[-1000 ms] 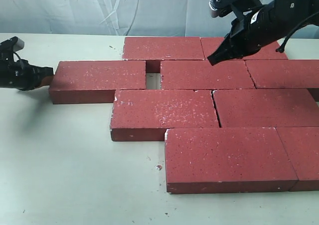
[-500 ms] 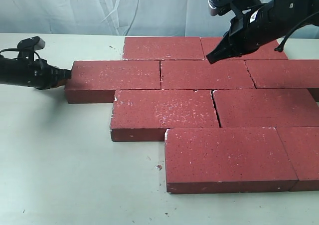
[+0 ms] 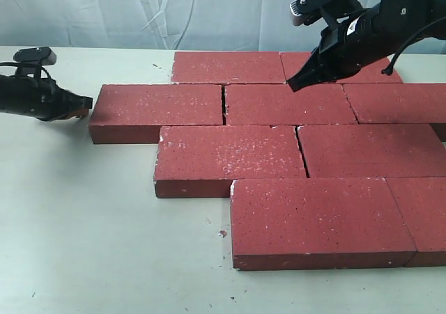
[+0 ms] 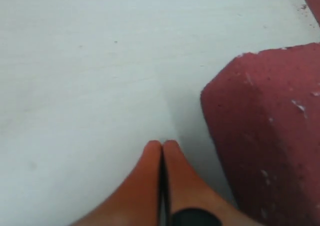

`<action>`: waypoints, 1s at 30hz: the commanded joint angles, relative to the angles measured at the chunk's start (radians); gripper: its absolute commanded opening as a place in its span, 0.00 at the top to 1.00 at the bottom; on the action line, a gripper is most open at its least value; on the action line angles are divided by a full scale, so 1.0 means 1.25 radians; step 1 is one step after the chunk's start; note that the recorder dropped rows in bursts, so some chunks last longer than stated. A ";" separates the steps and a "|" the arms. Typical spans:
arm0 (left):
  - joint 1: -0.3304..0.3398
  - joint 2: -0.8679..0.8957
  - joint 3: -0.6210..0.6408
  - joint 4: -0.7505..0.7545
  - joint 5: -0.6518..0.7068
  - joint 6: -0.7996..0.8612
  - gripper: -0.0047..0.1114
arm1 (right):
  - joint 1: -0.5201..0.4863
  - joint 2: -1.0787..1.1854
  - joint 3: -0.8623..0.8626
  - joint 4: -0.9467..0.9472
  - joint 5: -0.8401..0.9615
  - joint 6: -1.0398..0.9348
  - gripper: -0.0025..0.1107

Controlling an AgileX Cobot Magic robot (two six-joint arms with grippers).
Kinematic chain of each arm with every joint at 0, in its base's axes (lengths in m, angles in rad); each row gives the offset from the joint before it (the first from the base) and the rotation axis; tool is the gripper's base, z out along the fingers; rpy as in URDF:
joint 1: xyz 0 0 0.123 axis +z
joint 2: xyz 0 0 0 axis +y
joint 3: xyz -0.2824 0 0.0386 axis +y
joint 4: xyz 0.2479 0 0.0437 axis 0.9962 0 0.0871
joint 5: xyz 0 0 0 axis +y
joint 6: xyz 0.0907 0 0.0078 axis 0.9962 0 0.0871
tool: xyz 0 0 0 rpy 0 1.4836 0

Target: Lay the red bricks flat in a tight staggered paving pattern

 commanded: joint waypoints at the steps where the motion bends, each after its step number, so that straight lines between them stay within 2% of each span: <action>1: 0.010 -0.006 0.003 0.013 -0.012 -0.009 0.96 | -0.003 0.002 0.004 0.002 -0.017 -0.003 0.99; 8: 0.010 -0.033 0.003 0.041 -0.011 -0.018 0.96 | -0.003 0.002 0.004 0.073 -0.016 -0.003 0.99; 16: 0.007 -0.065 0.003 0.117 0.001 -0.120 0.96 | -0.003 0.002 0.004 0.090 -0.008 -0.003 0.99; 20: 0.007 -0.044 0.003 0.106 0.062 -0.105 0.96 | -0.003 0.002 0.004 0.089 -0.012 -0.003 0.99; 30: -0.024 -0.027 -0.002 0.086 0.084 -0.083 0.96 | -0.003 0.002 0.004 0.089 -0.017 -0.003 0.99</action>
